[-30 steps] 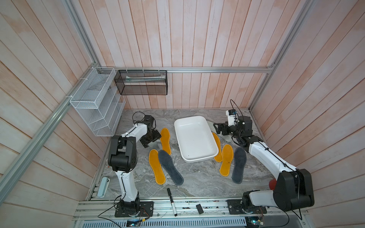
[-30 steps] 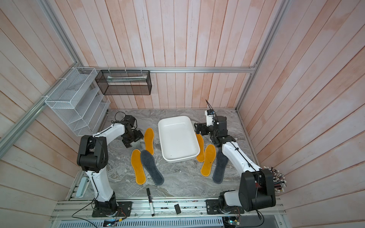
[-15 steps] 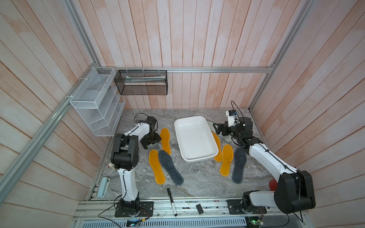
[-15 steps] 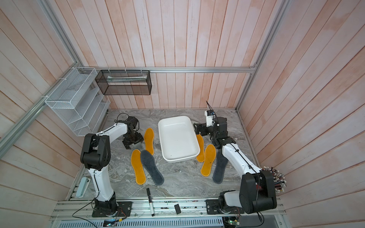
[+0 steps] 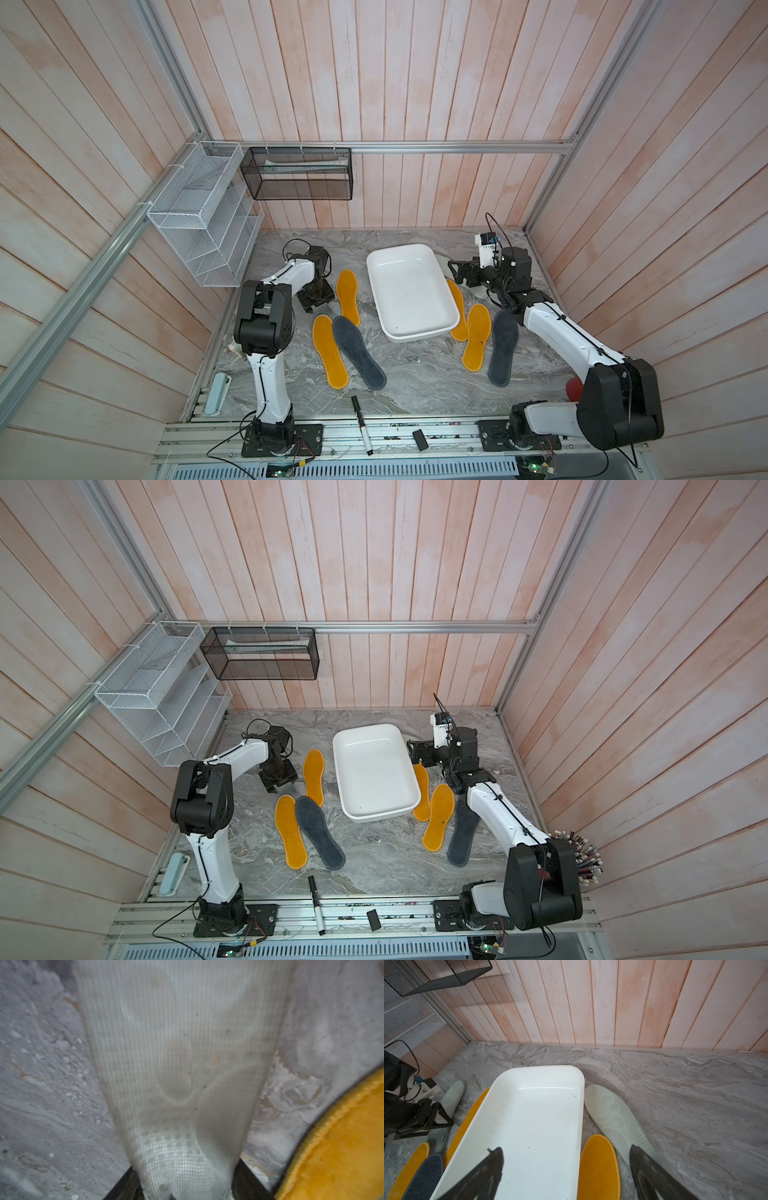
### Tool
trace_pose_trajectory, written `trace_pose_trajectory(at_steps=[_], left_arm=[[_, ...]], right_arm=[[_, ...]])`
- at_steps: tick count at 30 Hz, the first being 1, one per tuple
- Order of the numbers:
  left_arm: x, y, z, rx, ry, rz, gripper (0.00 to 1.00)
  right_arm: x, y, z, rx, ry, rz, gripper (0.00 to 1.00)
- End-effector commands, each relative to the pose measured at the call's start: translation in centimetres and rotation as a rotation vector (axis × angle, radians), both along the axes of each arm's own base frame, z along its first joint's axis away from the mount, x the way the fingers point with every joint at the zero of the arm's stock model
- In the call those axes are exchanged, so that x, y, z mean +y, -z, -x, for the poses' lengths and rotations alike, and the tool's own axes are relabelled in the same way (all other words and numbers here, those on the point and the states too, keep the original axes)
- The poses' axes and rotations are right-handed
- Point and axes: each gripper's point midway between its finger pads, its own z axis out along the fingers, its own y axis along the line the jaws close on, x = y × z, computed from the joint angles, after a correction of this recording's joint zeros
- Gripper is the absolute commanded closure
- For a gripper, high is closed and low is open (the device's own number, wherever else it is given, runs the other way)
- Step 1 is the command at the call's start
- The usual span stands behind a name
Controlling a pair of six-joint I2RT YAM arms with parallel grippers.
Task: Put the insoles into the storage box
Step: Pick up the insole from the center of the board.
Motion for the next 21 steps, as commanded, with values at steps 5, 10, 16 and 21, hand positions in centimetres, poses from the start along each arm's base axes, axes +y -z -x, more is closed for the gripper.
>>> trace_pose_trajectory(at_steps=[5, 10, 16, 21], left_arm=[[0.4, 1.9, 0.1, 0.008, -0.005, 0.0, 0.58], [0.4, 1.7, -0.3, -0.007, -0.005, 0.004, 0.65], [0.4, 1.0, -1.7, -0.045, 0.001, 0.014, 0.68], [0.9, 0.1, -3.1, -0.074, 0.007, -0.006, 0.68]], right_arm=[[0.1, -0.5, 0.3, -0.026, -0.004, -0.005, 0.05], [0.1, -0.4, 0.2, -0.024, -0.001, -0.005, 0.05], [0.1, -0.4, 0.0, -0.031, -0.001, -0.001, 0.05], [0.2, -0.4, -0.1, -0.033, -0.002, 0.001, 0.05]])
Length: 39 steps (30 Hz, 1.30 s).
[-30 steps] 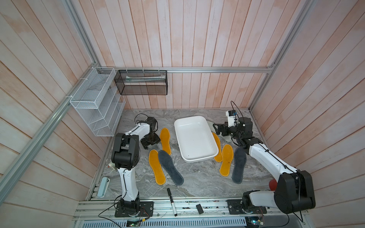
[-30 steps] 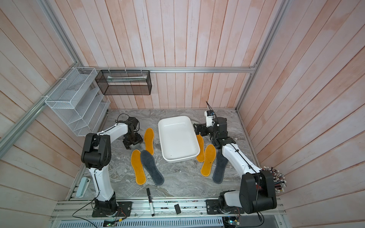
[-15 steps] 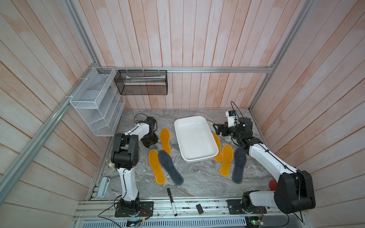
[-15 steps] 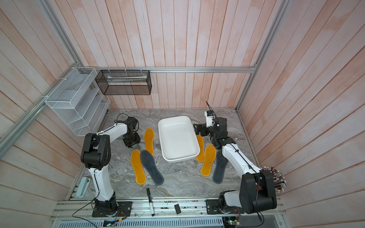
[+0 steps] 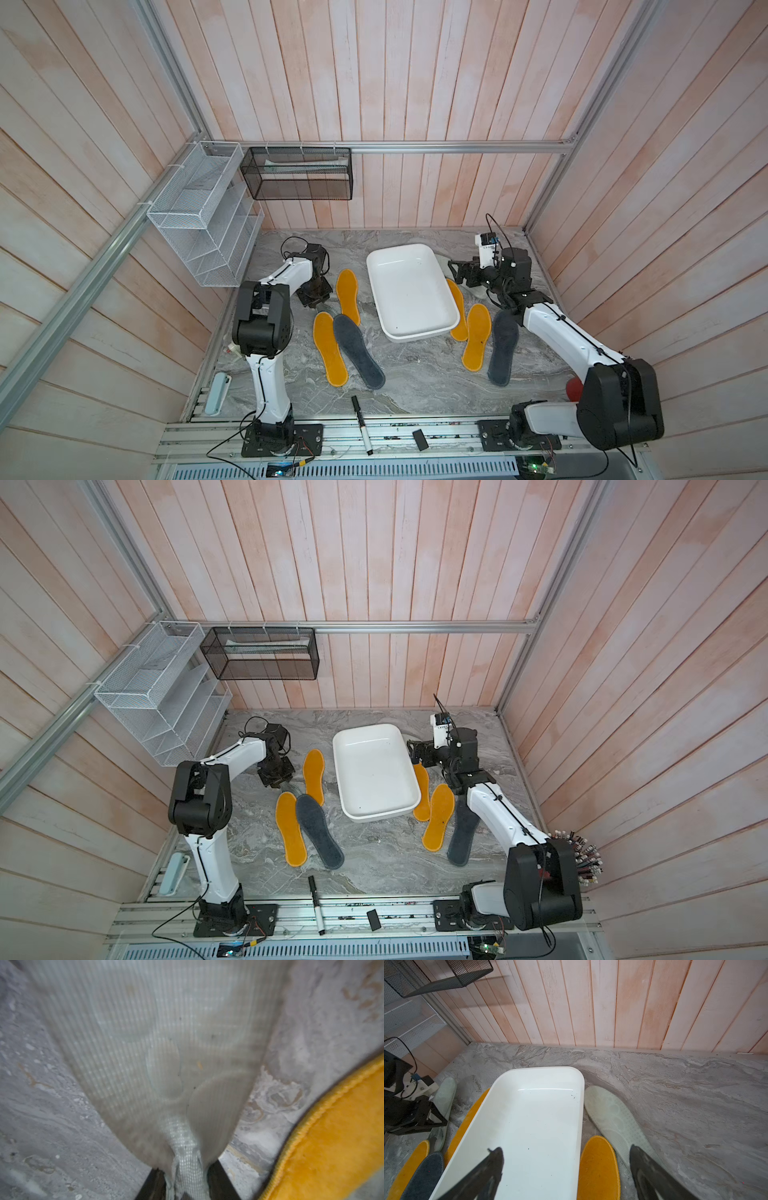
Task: Put the insoles into the storage box
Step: Pick up the insole from the center of the board.
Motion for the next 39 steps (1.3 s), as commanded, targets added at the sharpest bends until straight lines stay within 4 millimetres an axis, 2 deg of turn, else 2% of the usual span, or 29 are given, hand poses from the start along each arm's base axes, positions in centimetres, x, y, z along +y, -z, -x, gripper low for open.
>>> trace_pose_trajectory(at_steps=[1, 9, 16, 22, 26, 35, 39], left_arm=[[0.6, 0.9, -2.2, -0.041, 0.008, -0.021, 0.68], [0.8, -0.8, -3.9, -0.097, 0.004, -0.04, 0.68], [1.2, -2.0, -4.5, -0.12, 0.005, -0.065, 0.68], [2.3, -4.1, -4.8, -0.175, -0.013, -0.131, 0.68], [1.9, -5.6, -5.6, -0.269, 0.018, -0.131, 0.68], [0.7, -10.4, -7.5, -0.533, 0.071, -0.14, 0.68], [0.7, -11.4, -7.7, -0.607, 0.057, -0.133, 0.68]], right_arm=[[0.2, -0.3, -0.1, -0.021, -0.004, 0.003, 0.05], [0.3, -0.1, -0.3, -0.019, -0.011, 0.005, 0.05], [0.5, 0.2, -0.1, -0.016, -0.03, 0.015, 0.05], [0.5, 0.5, 0.2, -0.012, -0.034, 0.02, 0.05], [0.5, 0.6, 0.4, -0.014, -0.039, 0.021, 0.05], [0.6, 0.6, 0.5, -0.022, -0.042, 0.02, 0.05], [0.5, 0.8, 0.6, -0.02, -0.04, 0.021, 0.05]])
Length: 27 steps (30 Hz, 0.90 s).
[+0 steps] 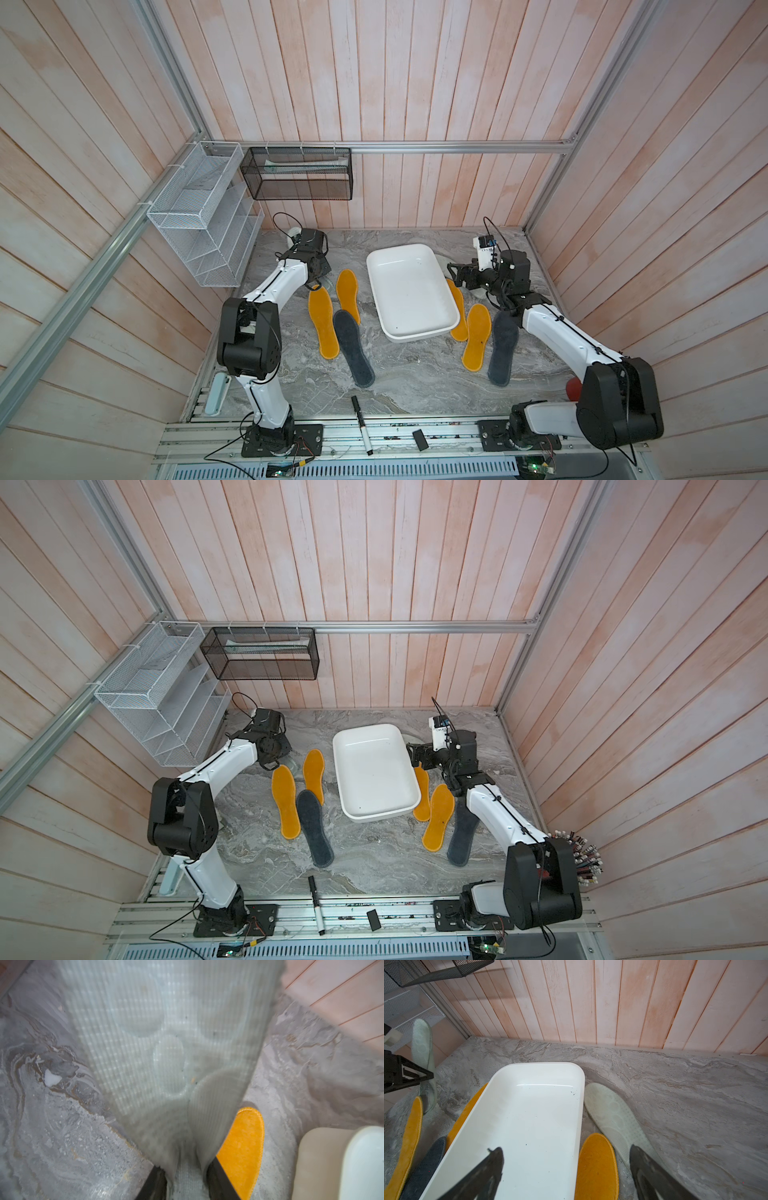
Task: Put the insoles into the storage box
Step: Pick up the insole from the center of the board.
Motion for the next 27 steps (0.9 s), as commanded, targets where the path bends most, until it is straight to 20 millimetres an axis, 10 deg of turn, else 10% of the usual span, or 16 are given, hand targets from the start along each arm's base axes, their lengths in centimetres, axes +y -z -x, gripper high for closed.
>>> trace_pose_trajectory(at_steps=[1, 10, 27], left_arm=[[0.3, -1.6, -1.1, -0.112, -0.003, -0.009, 0.68], [0.0, -1.6, -0.2, -0.226, -0.002, 0.034, 0.68], [-1.4, -8.5, -1.2, -0.509, 0.088, 0.087, 0.68]], right_arm=[[0.4, 0.0, 0.4, -0.014, -0.021, -0.002, 0.05], [0.3, 0.1, 0.6, -0.018, -0.019, -0.002, 0.05], [0.2, 0.4, 1.0, -0.018, -0.018, 0.0, 0.05]])
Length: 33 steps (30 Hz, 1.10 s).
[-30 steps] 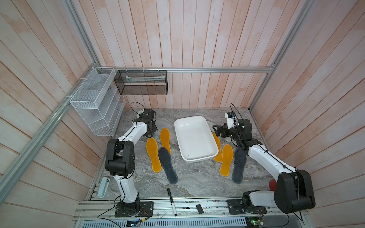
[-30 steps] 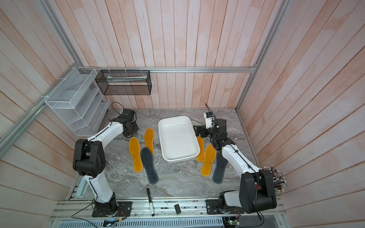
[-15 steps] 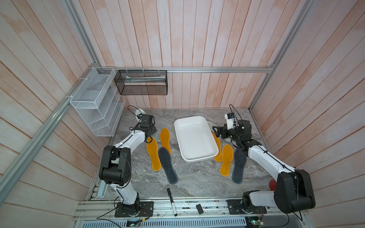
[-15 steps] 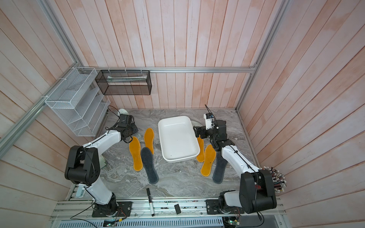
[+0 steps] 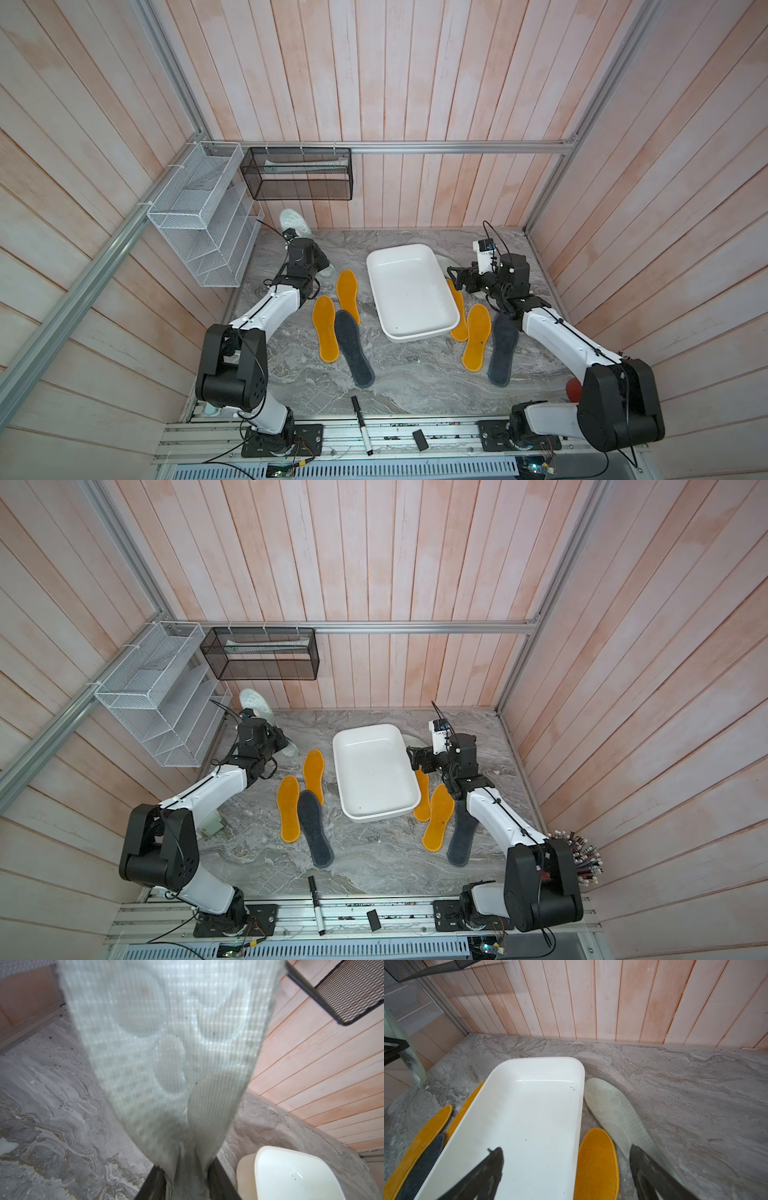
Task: Put the insoles into the storage box
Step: Pick up the insole from the center of the board.
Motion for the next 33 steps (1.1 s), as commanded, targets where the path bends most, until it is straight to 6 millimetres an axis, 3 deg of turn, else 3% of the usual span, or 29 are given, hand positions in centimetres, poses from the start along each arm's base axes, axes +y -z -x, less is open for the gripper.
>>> trace_pose_trajectory(at_steps=[1, 6, 10, 17, 21, 25, 33], left_arm=[[-0.6, -1.8, 0.1, -0.038, 0.033, 0.003, 0.69], [-2.6, -3.5, 0.8, 0.021, 0.103, 0.034, 0.7], [-5.7, -4.2, 2.0, 0.082, 0.114, 0.096, 0.7], [-13.5, -4.2, 3.6, 0.195, 0.159, 0.219, 0.7], [-17.3, -3.1, 5.4, 0.275, 0.234, 0.231, 0.7], [-19.2, -2.3, 7.2, 0.326, 0.254, 0.227, 0.7], [-20.4, -0.5, 8.6, 0.407, 0.241, 0.237, 0.7]], right_arm=[[0.4, -0.8, 0.4, -0.031, -0.024, -0.001, 0.05], [1.6, -1.9, 0.8, -0.027, -0.102, -0.024, 0.05], [3.4, -3.1, 1.1, -0.032, -0.176, -0.048, 0.05], [9.5, -4.8, 1.4, -0.041, -0.343, -0.075, 0.06], [12.7, -5.1, 1.3, -0.048, -0.42, -0.078, 0.09], [14.0, -4.9, 1.5, -0.048, -0.453, -0.084, 0.11], [15.8, -3.7, 3.8, -0.021, -0.54, -0.069, 0.13]])
